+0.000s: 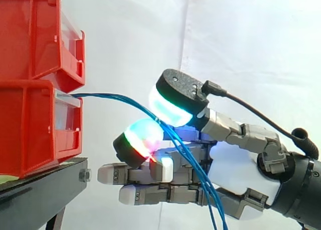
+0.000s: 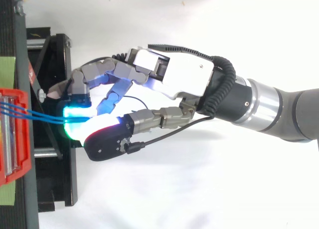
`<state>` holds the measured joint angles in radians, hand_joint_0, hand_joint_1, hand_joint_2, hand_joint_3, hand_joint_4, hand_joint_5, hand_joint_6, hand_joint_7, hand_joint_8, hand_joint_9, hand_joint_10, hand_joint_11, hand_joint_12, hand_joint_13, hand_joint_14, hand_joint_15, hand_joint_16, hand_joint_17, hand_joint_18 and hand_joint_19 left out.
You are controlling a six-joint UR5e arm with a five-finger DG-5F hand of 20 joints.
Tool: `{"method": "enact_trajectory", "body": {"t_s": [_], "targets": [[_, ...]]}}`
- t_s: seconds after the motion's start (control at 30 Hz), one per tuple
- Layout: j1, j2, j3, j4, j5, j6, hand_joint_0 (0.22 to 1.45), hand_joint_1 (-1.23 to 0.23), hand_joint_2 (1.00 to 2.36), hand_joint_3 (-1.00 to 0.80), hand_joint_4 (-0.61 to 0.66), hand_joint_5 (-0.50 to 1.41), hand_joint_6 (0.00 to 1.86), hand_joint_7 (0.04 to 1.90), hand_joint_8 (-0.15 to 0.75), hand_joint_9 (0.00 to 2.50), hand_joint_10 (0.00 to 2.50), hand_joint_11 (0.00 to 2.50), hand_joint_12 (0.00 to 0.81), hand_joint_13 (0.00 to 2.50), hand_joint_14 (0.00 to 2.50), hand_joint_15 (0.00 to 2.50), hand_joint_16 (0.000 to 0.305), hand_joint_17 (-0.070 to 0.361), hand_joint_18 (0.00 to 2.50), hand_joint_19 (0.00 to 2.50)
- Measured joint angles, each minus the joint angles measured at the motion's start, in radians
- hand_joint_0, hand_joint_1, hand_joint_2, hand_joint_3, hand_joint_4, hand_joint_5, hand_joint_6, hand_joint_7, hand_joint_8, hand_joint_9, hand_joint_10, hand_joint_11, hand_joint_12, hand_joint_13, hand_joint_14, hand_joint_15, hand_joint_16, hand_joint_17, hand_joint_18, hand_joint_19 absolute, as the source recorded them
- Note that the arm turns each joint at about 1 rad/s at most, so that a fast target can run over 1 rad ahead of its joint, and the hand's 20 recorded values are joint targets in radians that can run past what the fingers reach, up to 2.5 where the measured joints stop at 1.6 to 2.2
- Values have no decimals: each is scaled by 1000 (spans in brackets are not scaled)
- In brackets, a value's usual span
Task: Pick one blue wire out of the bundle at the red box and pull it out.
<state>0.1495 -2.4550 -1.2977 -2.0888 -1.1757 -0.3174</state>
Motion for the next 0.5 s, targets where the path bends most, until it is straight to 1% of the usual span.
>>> {"method": "enact_trajectory", "body": {"t_s": [0.13, 0.23, 0.37, 0.47, 0.5], "targets": [[-4, 0, 0, 1, 0, -2, 580, -706, 1012, -242, 252, -77, 800, 1231, 281, 1255, 21, 861, 374, 533, 8, 219, 50, 113, 531, 327], [-6, 0, 0, 2, 1, -5, 568, -749, 1011, -327, 246, -91, 820, 1209, 255, 1232, 23, 881, 349, 510, 9, 233, 46, 102, 495, 358], [-6, 0, 0, 2, 1, -16, 534, -587, 1007, -404, 248, -86, 801, 1175, 260, 1242, 20, 857, 357, 516, 9, 238, 47, 106, 505, 376], [-7, 0, 0, 1, 7, -28, 532, -501, 1006, -429, 239, -82, 785, 1172, 262, 1243, 23, 849, 358, 516, 9, 238, 47, 107, 504, 378], [-7, 0, 0, 1, 11, -32, 533, -498, 1005, -427, 238, -81, 782, 1190, 261, 1246, 22, 843, 356, 517, 9, 239, 47, 107, 505, 377]]}}
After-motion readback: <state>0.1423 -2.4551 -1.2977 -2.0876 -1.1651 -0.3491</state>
